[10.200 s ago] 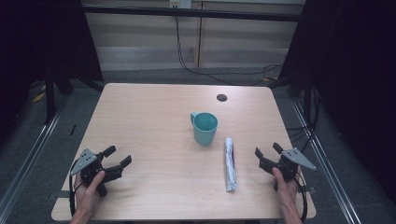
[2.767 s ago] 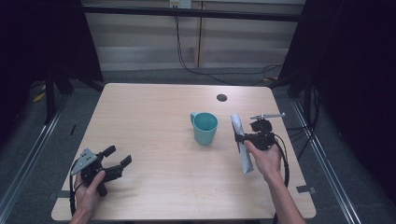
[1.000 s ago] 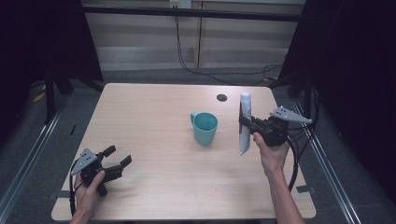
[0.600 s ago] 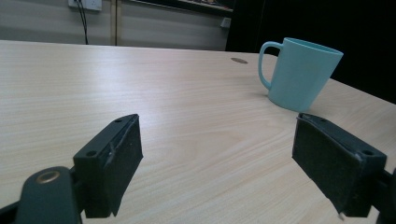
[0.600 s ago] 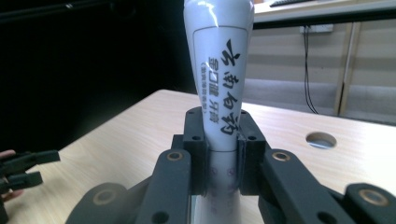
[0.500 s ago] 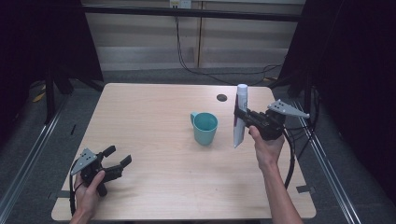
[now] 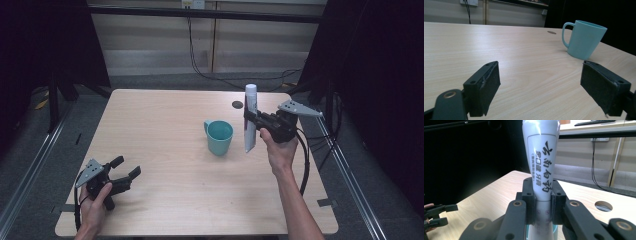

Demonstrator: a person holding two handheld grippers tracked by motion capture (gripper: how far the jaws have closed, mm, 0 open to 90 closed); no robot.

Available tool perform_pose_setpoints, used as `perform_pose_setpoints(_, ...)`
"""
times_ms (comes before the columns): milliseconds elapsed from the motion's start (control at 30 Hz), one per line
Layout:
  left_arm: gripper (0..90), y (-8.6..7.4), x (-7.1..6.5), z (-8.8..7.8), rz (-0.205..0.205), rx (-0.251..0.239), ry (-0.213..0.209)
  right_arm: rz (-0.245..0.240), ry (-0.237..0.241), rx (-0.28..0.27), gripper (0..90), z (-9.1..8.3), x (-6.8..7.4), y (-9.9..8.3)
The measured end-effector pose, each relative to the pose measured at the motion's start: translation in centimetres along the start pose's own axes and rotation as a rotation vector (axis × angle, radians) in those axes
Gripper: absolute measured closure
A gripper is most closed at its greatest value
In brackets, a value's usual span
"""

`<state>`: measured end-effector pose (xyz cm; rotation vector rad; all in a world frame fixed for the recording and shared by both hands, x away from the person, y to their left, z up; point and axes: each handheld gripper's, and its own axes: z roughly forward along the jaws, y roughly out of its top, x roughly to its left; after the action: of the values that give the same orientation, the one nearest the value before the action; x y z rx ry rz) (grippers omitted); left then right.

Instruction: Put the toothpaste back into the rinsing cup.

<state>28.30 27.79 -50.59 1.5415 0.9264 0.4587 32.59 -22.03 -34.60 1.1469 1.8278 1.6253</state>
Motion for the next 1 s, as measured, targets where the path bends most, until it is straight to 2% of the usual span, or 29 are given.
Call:
perform_pose_setpoints(133,15.8,0.0,0.0,0.0,0.012,0.006,0.002,-0.004,0.001,0.007,78.1,0.7,0.0,0.4)
perform_pose_setpoints(667,15.8,0.0,-0.1,0.0,0.004,0.0,0.001,-0.013,0.023,0.053,77.9,4.0,0.2,1.6)
perform_pose_setpoints(1000,15.8,0.0,0.0,0.0,0.001,0.001,-0.006,-0.051,0.026,0.063,77.8,5.4,1.1,2.8)
